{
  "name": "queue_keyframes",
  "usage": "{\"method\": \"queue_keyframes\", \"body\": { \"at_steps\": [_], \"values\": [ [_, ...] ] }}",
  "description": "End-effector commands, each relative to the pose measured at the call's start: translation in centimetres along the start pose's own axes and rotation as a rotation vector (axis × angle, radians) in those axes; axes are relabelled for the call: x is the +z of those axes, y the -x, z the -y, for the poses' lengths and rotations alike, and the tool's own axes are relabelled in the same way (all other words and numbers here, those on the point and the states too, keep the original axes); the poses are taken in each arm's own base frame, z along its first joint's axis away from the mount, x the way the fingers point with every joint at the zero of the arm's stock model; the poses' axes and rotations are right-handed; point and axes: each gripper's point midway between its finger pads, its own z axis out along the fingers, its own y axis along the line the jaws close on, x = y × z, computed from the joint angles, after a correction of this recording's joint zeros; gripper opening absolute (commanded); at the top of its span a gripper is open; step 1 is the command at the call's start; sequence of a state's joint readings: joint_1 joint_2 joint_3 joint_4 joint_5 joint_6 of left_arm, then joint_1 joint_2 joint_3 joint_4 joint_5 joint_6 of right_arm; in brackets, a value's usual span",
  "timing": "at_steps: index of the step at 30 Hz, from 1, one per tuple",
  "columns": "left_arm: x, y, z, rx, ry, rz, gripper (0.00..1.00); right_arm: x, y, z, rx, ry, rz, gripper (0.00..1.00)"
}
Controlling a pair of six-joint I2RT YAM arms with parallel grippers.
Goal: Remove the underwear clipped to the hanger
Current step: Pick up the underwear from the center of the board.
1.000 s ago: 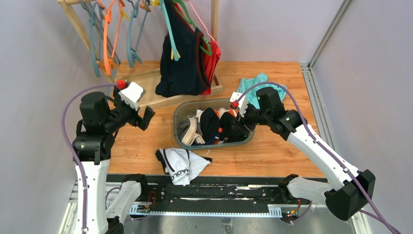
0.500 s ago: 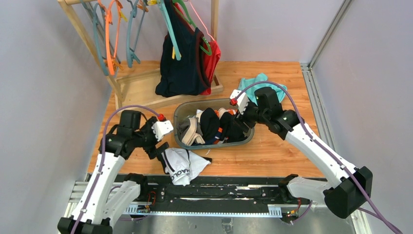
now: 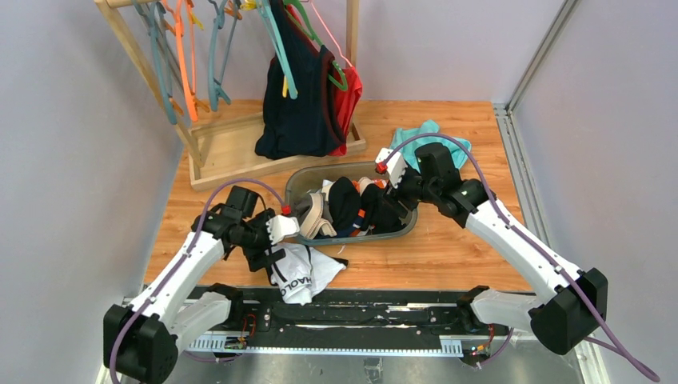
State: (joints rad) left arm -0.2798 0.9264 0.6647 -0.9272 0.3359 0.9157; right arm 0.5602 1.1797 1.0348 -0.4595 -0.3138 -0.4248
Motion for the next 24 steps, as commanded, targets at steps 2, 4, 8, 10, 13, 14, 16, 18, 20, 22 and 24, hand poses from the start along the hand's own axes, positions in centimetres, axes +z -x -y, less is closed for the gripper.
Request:
{"method": "queue_keyframes", "body": {
  "at_steps": [2, 4, 8, 10, 13, 14, 16, 18, 20, 22, 24],
  "values": [
    [1.9, -0.5, -1.2, 0.042, 0.041, -0.049, 0.89, 0.2, -0.2, 0.1, -0.01, 0.006, 0.008, 0.63],
    [2.6, -0.7, -1.2, 0.048, 0.038, -0.066, 0.89, 0.3, -0.3, 0.0, -0.01, 0.011, 0.005, 0.63],
    [3.8, -1.2, -1.2, 0.057, 0.038, -0.096, 0.87, 0.5, -0.4, -0.1, -0.01, 0.021, 0.0, 0.63],
    [4.3, -1.2, -0.9, 0.056, 0.022, -0.098, 0.82, 0.5, -0.5, -0.1, -0.011, 0.023, -0.002, 0.63],
    [4.7, -1.3, -0.3, 0.049, -0.007, -0.1, 0.68, 0.6, -0.6, -0.1, -0.012, 0.022, -0.006, 0.63],
    [4.8, -1.4, -0.1, 0.049, -0.013, -0.102, 0.62, 0.6, -0.6, 0.0, -0.013, 0.021, -0.007, 0.63],
    [4.9, -1.6, 0.1, 0.049, -0.016, -0.105, 0.5, 0.6, -0.6, -0.1, -0.013, 0.023, -0.008, 0.63],
    [4.8, -1.7, 0.1, 0.05, -0.01, -0.105, 0.35, 0.7, -0.7, -0.1, -0.012, 0.025, -0.012, 0.63],
    [4.5, -1.8, 0.2, 0.057, -0.005, -0.105, 0.21, 0.7, -0.8, -0.1, -0.012, 0.025, -0.014, 0.63],
    [4.0, -1.7, 0.0, 0.073, 0.008, -0.105, 0.1, 0.8, -0.8, -0.1, -0.014, 0.026, -0.013, 0.63],
    [3.2, -1.4, -0.1, 0.082, 0.023, -0.099, 0.05, 0.7, -0.7, -0.1, -0.016, 0.026, -0.011, 0.62]
  ]
}}
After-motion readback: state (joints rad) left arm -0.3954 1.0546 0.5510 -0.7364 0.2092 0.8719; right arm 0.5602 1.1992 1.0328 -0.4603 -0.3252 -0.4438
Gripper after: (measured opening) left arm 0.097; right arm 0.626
